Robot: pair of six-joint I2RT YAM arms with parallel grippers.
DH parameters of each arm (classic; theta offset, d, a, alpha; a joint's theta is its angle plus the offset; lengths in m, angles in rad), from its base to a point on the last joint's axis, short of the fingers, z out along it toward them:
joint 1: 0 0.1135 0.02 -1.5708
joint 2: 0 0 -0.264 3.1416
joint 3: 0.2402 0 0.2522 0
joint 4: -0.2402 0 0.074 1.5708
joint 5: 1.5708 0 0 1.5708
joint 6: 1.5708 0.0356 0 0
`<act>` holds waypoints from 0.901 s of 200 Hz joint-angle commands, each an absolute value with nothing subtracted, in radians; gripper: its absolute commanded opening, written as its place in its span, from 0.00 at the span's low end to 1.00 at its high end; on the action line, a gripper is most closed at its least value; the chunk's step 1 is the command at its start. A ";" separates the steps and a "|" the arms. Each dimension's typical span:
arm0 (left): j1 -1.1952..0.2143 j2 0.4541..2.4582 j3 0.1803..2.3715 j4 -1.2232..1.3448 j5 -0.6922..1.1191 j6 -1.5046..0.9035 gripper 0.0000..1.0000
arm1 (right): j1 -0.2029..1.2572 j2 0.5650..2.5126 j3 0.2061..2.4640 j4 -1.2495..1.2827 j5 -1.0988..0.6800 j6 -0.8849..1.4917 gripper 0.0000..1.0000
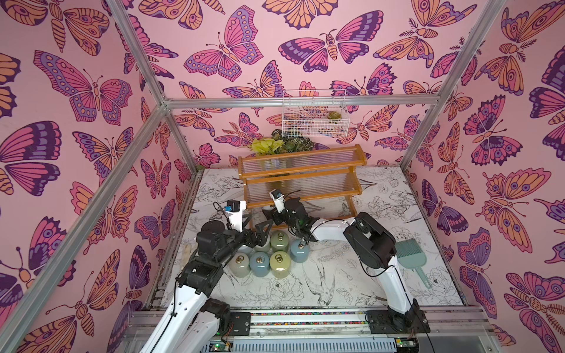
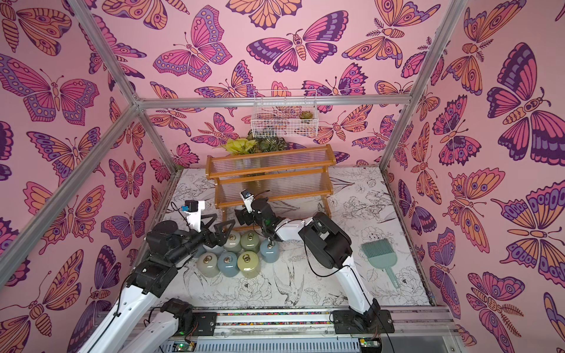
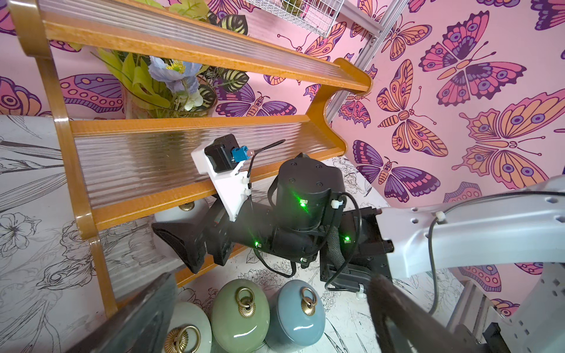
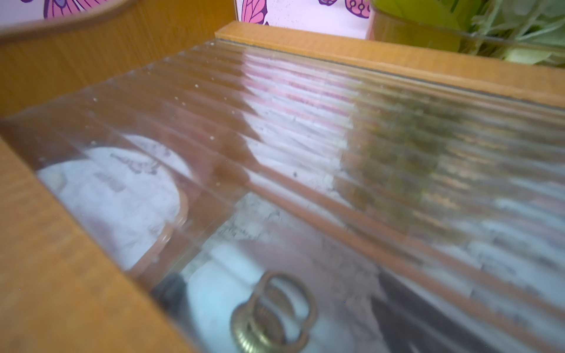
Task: Remove the tea canisters from the shelf
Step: Pick up the tea canister from the shelf.
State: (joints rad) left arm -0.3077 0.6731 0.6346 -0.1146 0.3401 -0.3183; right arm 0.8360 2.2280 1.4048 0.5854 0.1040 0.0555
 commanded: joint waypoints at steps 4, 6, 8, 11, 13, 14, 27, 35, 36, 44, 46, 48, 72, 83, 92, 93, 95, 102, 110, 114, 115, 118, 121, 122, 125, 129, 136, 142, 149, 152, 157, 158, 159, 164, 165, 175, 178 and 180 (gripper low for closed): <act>-0.301 0.660 0.618 -0.132 0.344 -0.305 1.00 | 0.825 2.241 1.449 0.518 0.118 0.073 0.99; -0.301 0.658 0.616 -0.133 0.343 -0.306 1.00 | 0.823 2.240 1.449 0.516 0.119 0.073 0.99; -0.301 0.657 0.617 -0.133 0.342 -0.306 1.00 | 0.824 2.240 1.450 0.515 0.119 0.073 0.99; -0.301 0.656 0.616 -0.132 0.342 -0.305 1.00 | 0.824 2.239 1.448 0.512 0.123 0.074 0.99; -0.302 0.656 0.616 -0.132 0.342 -0.305 1.00 | 0.824 2.238 1.450 0.508 0.127 0.074 0.99; -0.301 0.656 0.615 -0.132 0.341 -0.307 1.00 | 0.824 2.238 1.450 0.506 0.129 0.074 0.99; -0.300 0.649 0.612 -0.133 0.339 -0.307 1.00 | 0.824 2.237 1.459 0.472 0.144 0.080 1.00; -0.299 0.644 0.609 -0.133 0.340 -0.308 1.00 | 0.824 2.235 1.464 0.453 0.156 0.081 0.99; -0.300 0.642 0.609 -0.133 0.340 -0.308 1.00 | 0.824 2.235 1.465 0.450 0.158 0.083 0.99; -0.301 0.639 0.606 -0.135 0.338 -0.308 1.00 | 0.824 2.234 1.466 0.439 0.167 0.084 0.98; -0.301 0.638 0.606 -0.135 0.339 -0.307 1.00 | 0.824 2.232 1.466 0.435 0.170 0.084 0.97; -0.300 0.637 0.605 -0.135 0.339 -0.307 1.00 | 0.824 2.232 1.466 0.433 0.170 0.083 0.96; -0.300 0.630 0.603 -0.140 0.336 -0.308 1.00 | 0.824 2.227 1.461 0.426 0.176 0.079 0.89; -0.300 0.628 0.603 -0.139 0.336 -0.307 1.00 | 0.824 2.223 1.448 0.441 0.176 0.079 0.86; -0.301 0.627 0.602 -0.139 0.334 -0.308 1.00 | 0.824 2.217 1.433 0.463 0.175 0.082 0.83; -0.300 0.627 0.602 -0.139 0.334 -0.308 1.00 | 0.824 2.216 1.431 0.468 0.176 0.083 0.83; -0.300 0.627 0.603 -0.139 0.334 -0.308 1.00 | 0.824 2.213 1.425 0.476 0.175 0.083 0.83; -0.299 0.628 0.601 -0.140 0.334 -0.308 1.00 | 0.824 2.206 1.406 0.503 0.175 0.082 0.81; -0.298 0.629 0.602 -0.139 0.334 -0.305 1.00 | 0.824 2.195 1.387 0.528 0.179 0.081 0.79; -0.299 0.629 0.603 -0.139 0.334 -0.305 1.00 | 0.824 2.189 1.373 0.541 0.183 0.081 0.79; -0.299 0.630 0.603 -0.139 0.334 -0.305 1.00 | 0.824 2.187 1.372 0.545 0.183 0.079 0.78; -0.299 0.631 0.602 -0.138 0.334 -0.305 1.00 | 0.824 2.183 1.362 0.554 0.187 0.079 0.78; -0.298 0.632 0.603 -0.138 0.334 -0.306 1.00 | 0.824 2.177 1.356 0.563 0.191 0.076 0.78; -0.298 0.632 0.603 -0.139 0.334 -0.306 1.00 | 0.824 2.175 1.354 0.565 0.193 0.075 0.78; -0.298 0.633 0.603 -0.138 0.334 -0.306 1.00 | 0.824 2.169 1.346 0.571 0.198 0.073 0.78; -0.299 0.634 0.603 -0.140 0.333 -0.305 1.00 | 0.824 2.165 1.340 0.578 0.202 0.067 0.78; -0.298 0.634 0.604 -0.139 0.334 -0.306 1.00 | 0.824 2.153 1.327 0.587 0.207 0.056 0.77; -0.298 0.635 0.605 -0.139 0.335 -0.305 1.00 | 0.824 2.142 1.317 0.593 0.221 0.043 0.77; -0.298 0.638 0.606 -0.138 0.336 -0.305 1.00 | 0.824 2.129 1.305 0.600 0.234 0.032 0.77; -0.298 0.637 0.606 -0.137 0.336 -0.306 1.00 | 0.824 2.125 1.299 0.605 0.239 0.027 0.77; -0.298 0.639 0.605 -0.137 0.336 -0.305 1.00 | 0.822 2.116 1.290 0.615 0.248 0.015 0.77; -0.298 0.639 0.606 -0.137 0.336 -0.305 1.00 | 0.822 2.115 1.288 0.616 0.251 0.013 0.77; -0.298 0.639 0.606 -0.137 0.335 -0.305 1.00 | 0.822 2.113 1.286 0.617 0.255 0.011 0.77; -0.298 0.639 0.606 -0.135 0.336 -0.306 1.00 | 0.822 2.105 1.279 0.622 0.271 0.001 0.77; -0.298 0.639 0.606 -0.136 0.335 -0.305 1.00 | 0.822 2.103 1.277 0.623 0.274 0.000 0.77; -0.298 0.640 0.605 -0.134 0.336 -0.307 1.00 | 0.821 2.089 1.263 0.631 0.303 -0.018 0.78; -0.298 0.640 0.605 -0.134 0.337 -0.308 1.00 | 0.820 2.087 1.261 0.633 0.309 -0.025 0.78; -0.298 0.640 0.605 -0.133 0.337 -0.307 1.00 | 0.820 2.085 1.260 0.633 0.315 -0.029 0.77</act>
